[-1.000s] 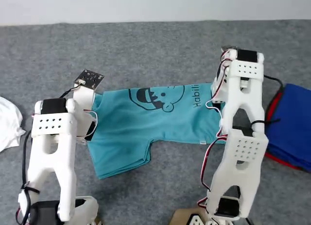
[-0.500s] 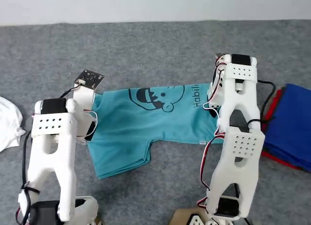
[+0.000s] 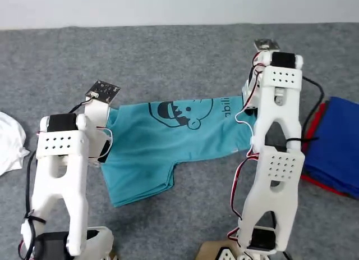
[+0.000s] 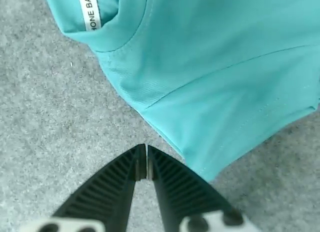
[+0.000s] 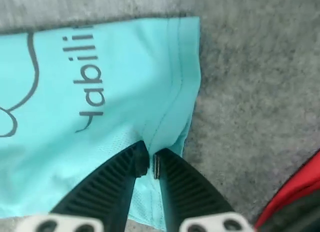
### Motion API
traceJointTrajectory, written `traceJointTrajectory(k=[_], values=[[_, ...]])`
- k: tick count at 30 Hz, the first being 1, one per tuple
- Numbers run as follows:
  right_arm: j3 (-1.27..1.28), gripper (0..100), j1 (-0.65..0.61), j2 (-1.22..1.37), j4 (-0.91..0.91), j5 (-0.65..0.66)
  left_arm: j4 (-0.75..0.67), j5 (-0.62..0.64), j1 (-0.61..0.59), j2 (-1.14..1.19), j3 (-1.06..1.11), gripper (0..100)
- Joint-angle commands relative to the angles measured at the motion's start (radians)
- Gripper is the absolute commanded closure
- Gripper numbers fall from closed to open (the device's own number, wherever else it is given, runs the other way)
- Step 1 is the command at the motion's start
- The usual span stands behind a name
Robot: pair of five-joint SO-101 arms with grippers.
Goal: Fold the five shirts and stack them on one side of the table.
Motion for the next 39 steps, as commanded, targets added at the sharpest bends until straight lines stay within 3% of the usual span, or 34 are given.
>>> traceJointTrajectory(k=[1, 39], values=[[-0.1, 98.8, -0.025, -0.012, 0.035, -0.005, 0.009, 0.006, -0.003, -0.028, -0.008, 99], [-0.354, 98.8, -0.156, -0.067, 0.039, -0.008, -0.002, 0.002, -0.003, -0.028, 0.015, 99]])
